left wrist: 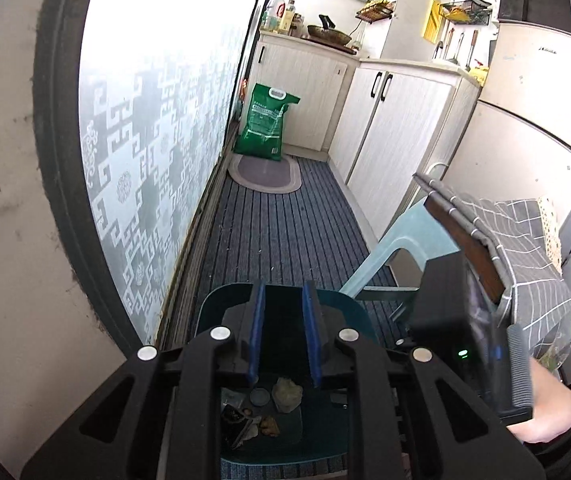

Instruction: Collect trash

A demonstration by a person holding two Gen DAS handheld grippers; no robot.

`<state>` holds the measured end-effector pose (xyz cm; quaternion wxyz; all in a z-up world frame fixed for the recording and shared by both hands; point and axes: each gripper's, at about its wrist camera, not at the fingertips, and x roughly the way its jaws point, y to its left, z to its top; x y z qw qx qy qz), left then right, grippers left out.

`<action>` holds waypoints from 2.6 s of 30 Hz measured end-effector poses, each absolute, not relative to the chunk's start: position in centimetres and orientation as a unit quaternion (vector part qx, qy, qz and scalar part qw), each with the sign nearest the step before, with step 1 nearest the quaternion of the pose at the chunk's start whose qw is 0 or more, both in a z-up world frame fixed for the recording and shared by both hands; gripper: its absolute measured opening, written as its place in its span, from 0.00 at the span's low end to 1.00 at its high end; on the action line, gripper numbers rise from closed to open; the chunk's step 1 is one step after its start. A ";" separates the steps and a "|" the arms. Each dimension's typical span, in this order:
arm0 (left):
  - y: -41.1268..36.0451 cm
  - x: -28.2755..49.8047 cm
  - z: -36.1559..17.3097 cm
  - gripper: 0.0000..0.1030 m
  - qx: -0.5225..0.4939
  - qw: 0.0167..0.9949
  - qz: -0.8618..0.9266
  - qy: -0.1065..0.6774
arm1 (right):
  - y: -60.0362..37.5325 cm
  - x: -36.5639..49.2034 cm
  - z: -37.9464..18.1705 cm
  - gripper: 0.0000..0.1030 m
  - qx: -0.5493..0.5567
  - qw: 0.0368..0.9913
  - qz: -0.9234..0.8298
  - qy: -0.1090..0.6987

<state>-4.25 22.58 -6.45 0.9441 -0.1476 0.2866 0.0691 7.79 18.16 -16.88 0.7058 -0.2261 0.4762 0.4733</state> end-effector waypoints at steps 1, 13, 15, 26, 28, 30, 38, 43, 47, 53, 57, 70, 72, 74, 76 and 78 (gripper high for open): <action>22.5 -4.5 -6.1 0.20 -0.143 0.946 0.073 0.281 | 18.2 7.8 -17.3 0.22 -0.228 0.704 0.471 0.480; 21.9 -5.9 -4.0 0.20 -0.127 0.961 0.045 0.243 | 19.2 7.8 -20.2 0.24 -0.247 0.693 0.459 0.498; 21.6 -6.4 -3.3 0.20 -0.123 0.963 0.042 0.235 | 19.2 7.6 -19.7 0.23 -0.245 0.693 0.464 0.494; 19.7 -9.4 -1.7 0.23 -0.092 0.969 0.061 0.222 | 17.1 4.8 -11.4 0.23 -0.227 0.737 0.490 0.405; 19.2 -9.9 -1.5 0.28 -0.087 0.969 0.065 0.220 | 15.9 4.4 -9.8 0.23 -0.218 0.750 0.488 0.389; 18.5 -10.2 -1.4 0.42 -0.079 0.970 0.070 0.220 | 14.3 3.9 -8.3 0.23 -0.206 0.762 0.488 0.373; 16.2 -10.3 -2.9 0.69 -0.057 0.964 0.085 0.244 | 7.3 1.8 -2.7 0.36 -0.191 0.797 0.470 0.328; 14.4 -10.0 -3.1 0.86 -0.053 0.964 0.089 0.243 | 2.2 0.5 0.2 0.62 -0.189 0.826 0.438 0.299; 13.2 -9.6 -3.2 0.94 -0.046 0.963 0.090 0.249 | -3.1 -0.6 2.1 0.83 -0.163 0.850 0.411 0.287; 12.5 -9.6 -3.3 0.97 -0.052 0.963 0.094 0.247 | -8.6 -1.9 2.9 0.97 -0.126 0.869 0.396 0.270; 11.6 -9.6 -3.2 0.97 -0.030 0.965 0.108 0.239 | -10.6 -1.8 2.7 0.97 -0.096 0.884 0.381 0.253; 11.3 -9.3 -3.6 0.97 -0.027 0.965 0.103 0.242 | -10.8 -0.7 1.4 0.97 -0.088 0.886 0.370 0.265; 11.4 -9.3 -3.7 0.97 -0.029 0.964 0.104 0.244 | -10.8 -0.6 1.4 0.97 -0.087 0.886 0.370 0.264; 11.5 -9.3 -3.7 0.97 -0.031 0.963 0.105 0.245 | -10.9 -0.7 1.4 0.97 -0.087 0.886 0.370 0.264; 11.4 -9.3 -3.7 0.97 -0.029 0.963 0.106 0.246 | -10.9 -0.7 1.4 0.97 -0.087 0.886 0.371 0.264; 11.4 -9.3 -3.7 0.97 -0.031 0.963 0.107 0.247 | -10.8 -0.6 1.6 0.97 -0.087 0.886 0.372 0.263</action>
